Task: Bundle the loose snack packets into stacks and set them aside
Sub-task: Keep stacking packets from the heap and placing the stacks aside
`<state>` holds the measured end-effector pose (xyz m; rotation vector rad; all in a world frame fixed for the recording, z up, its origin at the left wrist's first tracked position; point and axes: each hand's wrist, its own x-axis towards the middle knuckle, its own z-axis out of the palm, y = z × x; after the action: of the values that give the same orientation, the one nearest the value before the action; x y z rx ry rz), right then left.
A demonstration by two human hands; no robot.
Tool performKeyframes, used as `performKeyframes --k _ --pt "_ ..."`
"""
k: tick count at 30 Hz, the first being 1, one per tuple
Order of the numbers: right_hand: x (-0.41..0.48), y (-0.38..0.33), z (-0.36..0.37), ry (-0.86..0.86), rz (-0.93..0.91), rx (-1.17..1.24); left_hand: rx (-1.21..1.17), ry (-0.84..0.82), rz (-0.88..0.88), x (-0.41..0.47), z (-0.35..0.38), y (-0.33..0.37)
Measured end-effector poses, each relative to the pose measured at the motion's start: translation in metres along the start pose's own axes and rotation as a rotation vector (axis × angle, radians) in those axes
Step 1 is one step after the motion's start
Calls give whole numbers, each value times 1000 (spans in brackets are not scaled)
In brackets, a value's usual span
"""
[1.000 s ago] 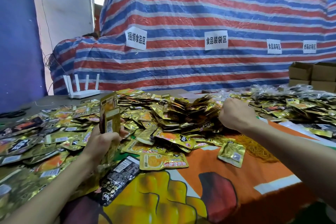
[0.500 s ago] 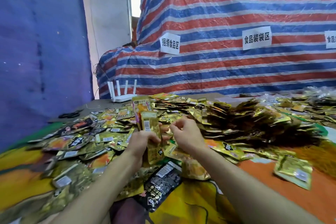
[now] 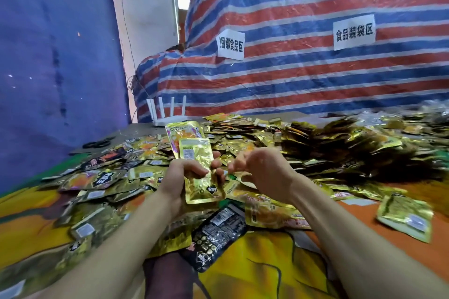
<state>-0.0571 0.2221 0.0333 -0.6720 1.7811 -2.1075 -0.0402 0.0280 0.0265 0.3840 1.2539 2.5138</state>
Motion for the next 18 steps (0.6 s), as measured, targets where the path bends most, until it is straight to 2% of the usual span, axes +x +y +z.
performKeyframes --k 2,6,8,10,13,16,18 --pt "0 -1 4 13 -57 61 -3 -29 -20 -1 0 -1" --pt "-2 -6 5 55 -148 461 -57 -69 -44 0 0 -2" --pt "-2 -5 5 31 -146 582 -79 -92 -57 0 1 -2" --pt "0 -4 7 20 -117 540 -45 -75 -65 -1 0 -1" --pt "2 -1 10 88 -84 331 40 70 -50 1 -3 -1" --pt "2 6 10 200 -79 131 50 262 63 6 -8 -1" --pt "2 14 13 214 -64 40 29 344 142 9 -12 0"
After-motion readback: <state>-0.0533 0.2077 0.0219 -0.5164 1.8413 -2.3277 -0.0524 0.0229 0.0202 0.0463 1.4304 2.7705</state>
